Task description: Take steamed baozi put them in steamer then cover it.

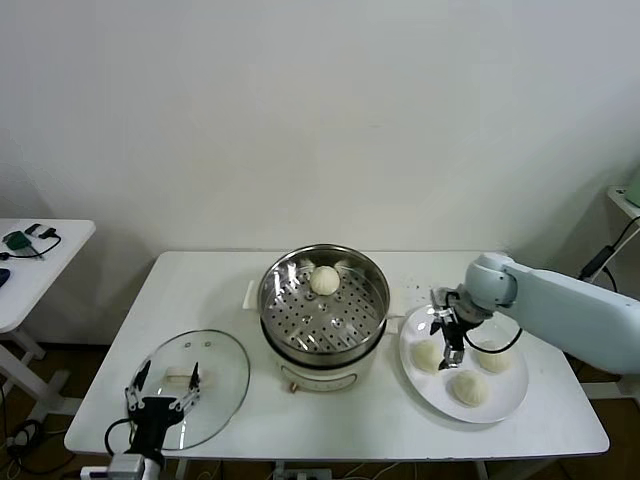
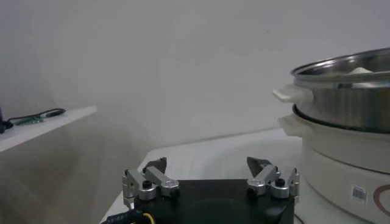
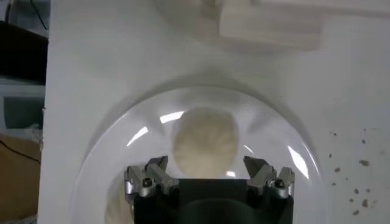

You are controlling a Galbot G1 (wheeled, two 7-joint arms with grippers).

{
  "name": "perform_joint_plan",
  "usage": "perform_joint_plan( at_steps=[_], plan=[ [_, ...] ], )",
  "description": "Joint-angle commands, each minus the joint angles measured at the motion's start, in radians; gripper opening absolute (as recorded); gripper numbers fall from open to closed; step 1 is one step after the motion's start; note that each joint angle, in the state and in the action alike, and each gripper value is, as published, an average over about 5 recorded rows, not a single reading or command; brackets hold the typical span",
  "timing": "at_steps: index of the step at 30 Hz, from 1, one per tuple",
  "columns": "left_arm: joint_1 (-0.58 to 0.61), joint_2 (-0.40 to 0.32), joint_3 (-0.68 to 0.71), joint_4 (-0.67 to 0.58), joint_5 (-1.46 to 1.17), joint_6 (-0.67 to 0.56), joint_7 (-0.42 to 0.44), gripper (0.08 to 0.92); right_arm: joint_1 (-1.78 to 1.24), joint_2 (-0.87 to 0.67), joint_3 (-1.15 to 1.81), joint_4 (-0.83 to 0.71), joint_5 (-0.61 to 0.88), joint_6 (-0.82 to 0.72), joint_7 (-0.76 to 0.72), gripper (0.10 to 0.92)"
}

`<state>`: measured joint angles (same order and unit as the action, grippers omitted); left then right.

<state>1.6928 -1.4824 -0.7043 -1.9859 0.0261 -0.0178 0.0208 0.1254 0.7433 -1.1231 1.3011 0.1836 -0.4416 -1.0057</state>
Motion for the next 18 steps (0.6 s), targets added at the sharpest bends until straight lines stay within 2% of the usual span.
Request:
perform_joint_plan(
  at_steps=[1,5,13,18],
  plan=[
    [0.002,-0.003,0.003,-0.001,0.007,0.002,0.001,0.823,-0.04,0.028,0.026,-0.038,-0.018,-0.003,-0.006,0.823],
    [0.007,-0.011,0.01,-0.025,0.009,0.011,0.004,0.823,-0.041,0.033,0.029,-0.046,-0.022,0.001,-0.004,0.811],
    [0.005,-0.013,0.014,-0.026,0.017,0.01,0.004,0.823,-0.027,0.02,0.026,-0.035,-0.02,0.003,-0.002,0.717],
    [0.011,-0.013,0.01,-0.022,0.014,0.008,0.005,0.823,0.017,-0.013,0.019,-0.011,-0.003,-0.001,0.001,0.696]
  ],
)
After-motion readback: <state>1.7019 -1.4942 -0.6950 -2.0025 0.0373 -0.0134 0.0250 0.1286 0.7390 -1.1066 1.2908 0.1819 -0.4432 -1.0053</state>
